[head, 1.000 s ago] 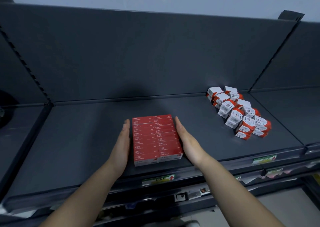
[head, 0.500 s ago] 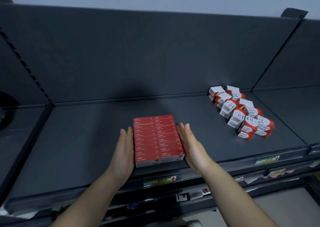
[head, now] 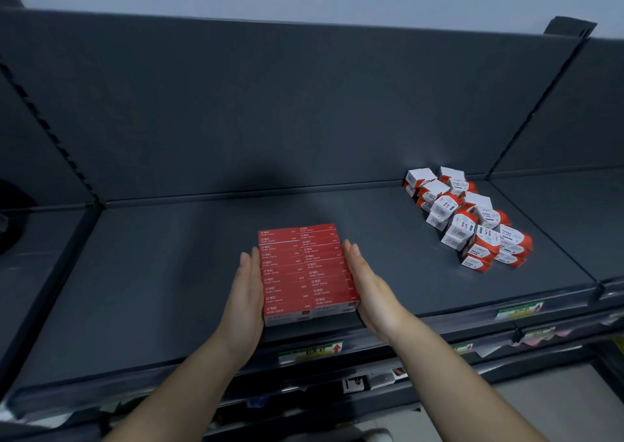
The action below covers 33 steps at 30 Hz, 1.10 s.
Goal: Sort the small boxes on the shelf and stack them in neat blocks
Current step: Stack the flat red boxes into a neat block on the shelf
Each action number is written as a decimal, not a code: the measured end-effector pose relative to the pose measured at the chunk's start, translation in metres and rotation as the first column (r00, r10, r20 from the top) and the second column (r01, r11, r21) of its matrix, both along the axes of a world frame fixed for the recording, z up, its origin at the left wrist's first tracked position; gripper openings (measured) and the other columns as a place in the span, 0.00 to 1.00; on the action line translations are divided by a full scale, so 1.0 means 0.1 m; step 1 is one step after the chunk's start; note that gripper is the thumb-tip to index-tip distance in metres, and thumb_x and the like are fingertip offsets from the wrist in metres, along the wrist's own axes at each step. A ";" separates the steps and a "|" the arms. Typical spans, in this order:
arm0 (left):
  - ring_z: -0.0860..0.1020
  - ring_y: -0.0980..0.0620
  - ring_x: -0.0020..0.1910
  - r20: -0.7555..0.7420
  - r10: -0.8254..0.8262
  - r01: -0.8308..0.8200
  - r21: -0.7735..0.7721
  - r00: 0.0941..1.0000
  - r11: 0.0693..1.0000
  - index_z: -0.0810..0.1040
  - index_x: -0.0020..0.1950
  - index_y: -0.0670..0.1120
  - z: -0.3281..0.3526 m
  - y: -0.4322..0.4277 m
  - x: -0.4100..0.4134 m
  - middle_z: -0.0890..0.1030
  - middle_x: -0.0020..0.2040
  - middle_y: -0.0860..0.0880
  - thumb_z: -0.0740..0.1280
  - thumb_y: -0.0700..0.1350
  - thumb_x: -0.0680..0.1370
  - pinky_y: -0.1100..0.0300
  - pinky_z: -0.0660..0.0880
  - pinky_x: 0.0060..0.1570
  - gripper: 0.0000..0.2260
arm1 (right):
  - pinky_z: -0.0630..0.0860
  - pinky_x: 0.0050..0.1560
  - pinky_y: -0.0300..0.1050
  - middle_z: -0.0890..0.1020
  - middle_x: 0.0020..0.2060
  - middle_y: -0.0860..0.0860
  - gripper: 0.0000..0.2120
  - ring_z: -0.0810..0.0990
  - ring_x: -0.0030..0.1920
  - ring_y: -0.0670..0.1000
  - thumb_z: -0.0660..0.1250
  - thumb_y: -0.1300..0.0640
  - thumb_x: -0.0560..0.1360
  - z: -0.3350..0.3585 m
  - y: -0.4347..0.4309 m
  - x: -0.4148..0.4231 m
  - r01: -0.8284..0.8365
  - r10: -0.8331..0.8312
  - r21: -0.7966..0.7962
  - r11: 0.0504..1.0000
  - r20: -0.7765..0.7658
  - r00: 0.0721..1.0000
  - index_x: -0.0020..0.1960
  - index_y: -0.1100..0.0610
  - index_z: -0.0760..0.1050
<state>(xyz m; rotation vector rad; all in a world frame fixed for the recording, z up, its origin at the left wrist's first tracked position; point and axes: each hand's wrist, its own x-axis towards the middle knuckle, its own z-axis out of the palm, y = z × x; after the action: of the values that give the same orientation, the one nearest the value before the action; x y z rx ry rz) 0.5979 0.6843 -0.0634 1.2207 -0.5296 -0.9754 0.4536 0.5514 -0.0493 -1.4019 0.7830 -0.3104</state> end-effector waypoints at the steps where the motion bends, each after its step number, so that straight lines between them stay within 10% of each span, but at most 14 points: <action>1: 0.72 0.53 0.69 0.003 -0.002 0.002 -0.003 1.000 1.000 0.65 0.75 0.50 0.01 0.00 -0.01 0.75 0.69 0.50 0.43 0.60 0.82 0.52 0.63 0.72 0.27 | 0.58 0.77 0.53 0.81 0.51 0.29 0.14 0.73 0.66 0.42 0.55 0.23 0.69 0.01 0.01 0.00 -0.006 0.006 0.000 1.000 -0.003 1.000 0.43 0.23 0.77; 8: 0.71 0.56 0.69 -0.009 -0.054 0.054 0.047 0.999 0.997 0.59 0.78 0.54 0.05 0.02 0.04 0.73 0.70 0.54 0.46 0.69 0.76 0.52 0.60 0.73 0.34 | 0.61 0.73 0.46 0.81 0.44 0.27 0.15 0.78 0.53 0.33 0.52 0.28 0.72 0.10 0.01 -0.02 -0.021 0.021 -0.028 0.999 -0.020 1.000 0.40 0.24 0.78; 14: 0.61 0.67 0.70 0.234 -0.179 0.108 0.289 0.956 0.951 0.63 0.72 0.67 0.25 0.11 0.17 0.63 0.71 0.70 0.50 0.71 0.77 0.61 0.49 0.73 0.25 | 0.48 0.76 0.41 0.55 0.76 0.37 0.33 0.53 0.76 0.39 0.52 0.33 0.78 0.21 -0.08 -0.16 -0.154 0.072 -0.340 0.928 -0.243 0.967 0.79 0.43 0.49; 17: 0.44 0.63 0.76 0.525 -0.316 0.049 0.460 0.790 0.887 0.43 0.79 0.54 0.34 0.11 0.28 0.45 0.78 0.59 0.51 0.57 0.83 0.61 0.43 0.74 0.28 | 0.43 0.73 0.35 0.47 0.78 0.41 0.32 0.43 0.76 0.38 0.51 0.41 0.82 0.25 -0.19 -0.19 -0.340 0.072 -0.576 0.743 -0.436 0.897 0.80 0.49 0.43; 23: 0.36 0.56 0.77 0.796 -0.520 -0.136 0.578 0.310 0.804 0.36 0.79 0.46 0.40 -0.03 0.42 0.36 0.79 0.50 0.50 0.53 0.83 0.57 0.39 0.76 0.31 | 0.43 0.78 0.44 0.43 0.79 0.48 0.32 0.40 0.78 0.45 0.49 0.42 0.83 0.29 -0.37 -0.18 -0.526 -0.053 -0.710 0.468 -0.617 0.785 0.80 0.53 0.41; 33: 0.36 0.53 0.77 0.800 -0.588 -0.171 0.600 0.118 0.782 0.36 0.79 0.45 0.46 -0.23 0.24 0.36 0.79 0.48 0.49 0.55 0.81 0.55 0.40 0.77 0.32 | 0.42 0.78 0.44 0.43 0.80 0.49 0.31 0.40 0.79 0.46 0.50 0.47 0.83 0.39 -0.41 -0.29 -0.535 -0.101 -0.725 0.434 -0.629 0.771 0.80 0.54 0.41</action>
<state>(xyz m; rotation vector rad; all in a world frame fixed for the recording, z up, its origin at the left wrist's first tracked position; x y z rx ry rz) 0.6220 0.6618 -0.0174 2.4334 -1.6541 -0.3547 0.4250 0.5099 -0.0099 -2.7198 0.9580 -0.0032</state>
